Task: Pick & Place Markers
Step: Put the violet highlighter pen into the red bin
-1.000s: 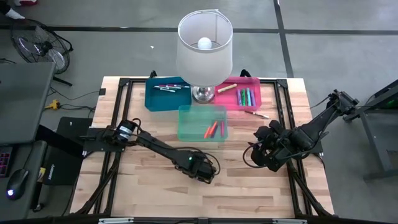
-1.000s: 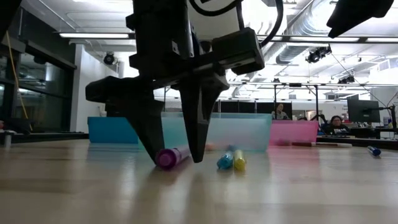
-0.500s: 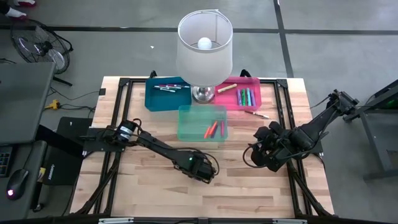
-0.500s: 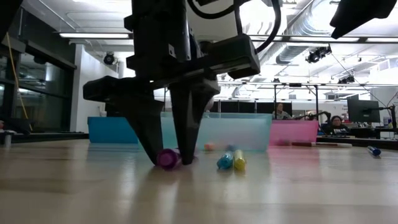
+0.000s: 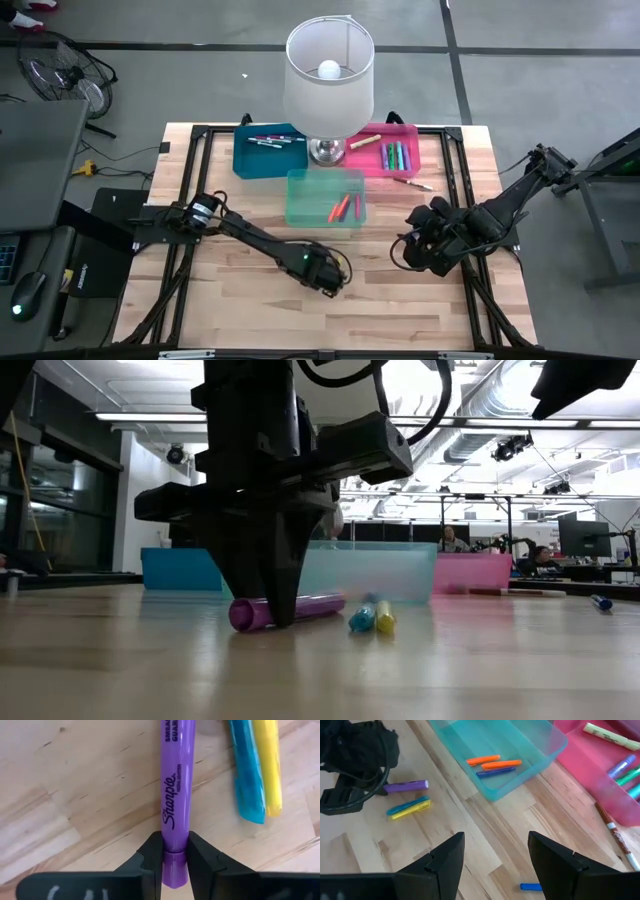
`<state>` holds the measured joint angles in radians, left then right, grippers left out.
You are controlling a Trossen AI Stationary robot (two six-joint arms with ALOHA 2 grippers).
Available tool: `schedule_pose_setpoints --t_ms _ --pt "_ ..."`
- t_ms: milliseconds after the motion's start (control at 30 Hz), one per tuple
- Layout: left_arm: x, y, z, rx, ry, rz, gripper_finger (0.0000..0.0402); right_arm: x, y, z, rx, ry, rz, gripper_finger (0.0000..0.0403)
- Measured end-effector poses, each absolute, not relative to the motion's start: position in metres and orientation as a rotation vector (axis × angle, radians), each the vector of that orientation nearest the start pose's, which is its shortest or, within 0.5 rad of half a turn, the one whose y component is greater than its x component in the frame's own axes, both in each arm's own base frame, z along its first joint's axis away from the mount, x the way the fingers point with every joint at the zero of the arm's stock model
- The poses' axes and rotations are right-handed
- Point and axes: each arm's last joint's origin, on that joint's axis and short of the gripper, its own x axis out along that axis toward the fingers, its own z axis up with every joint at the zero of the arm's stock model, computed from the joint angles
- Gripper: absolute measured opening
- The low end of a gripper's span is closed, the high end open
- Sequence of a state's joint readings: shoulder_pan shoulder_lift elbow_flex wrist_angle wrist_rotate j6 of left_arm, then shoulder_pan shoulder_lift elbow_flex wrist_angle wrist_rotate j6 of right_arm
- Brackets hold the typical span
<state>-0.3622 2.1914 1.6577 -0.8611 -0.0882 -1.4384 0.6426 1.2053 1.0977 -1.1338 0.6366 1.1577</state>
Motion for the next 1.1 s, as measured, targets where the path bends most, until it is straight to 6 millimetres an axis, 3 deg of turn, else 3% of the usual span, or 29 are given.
schedule_pose_setpoints --t_ms 333,433,833,1100 --pt "0.405 -0.143 0.156 -0.734 1.122 0.779 0.0062 0.183 0.115 0.302 0.305 0.753 -0.444 0.0208" --pt "0.407 -0.143 0.167 -0.681 1.088 0.807 0.0063 0.188 0.118 0.306 0.32 0.692 -0.417 0.0208" --pt "0.434 -0.147 0.267 -0.424 0.821 0.65 0.0064 0.194 0.121 0.311 0.21 0.619 -0.369 0.0209" --pt "0.437 -0.145 0.336 -0.298 0.632 0.584 0.0064 0.186 0.128 0.325 0.142 0.532 -0.283 0.0209"
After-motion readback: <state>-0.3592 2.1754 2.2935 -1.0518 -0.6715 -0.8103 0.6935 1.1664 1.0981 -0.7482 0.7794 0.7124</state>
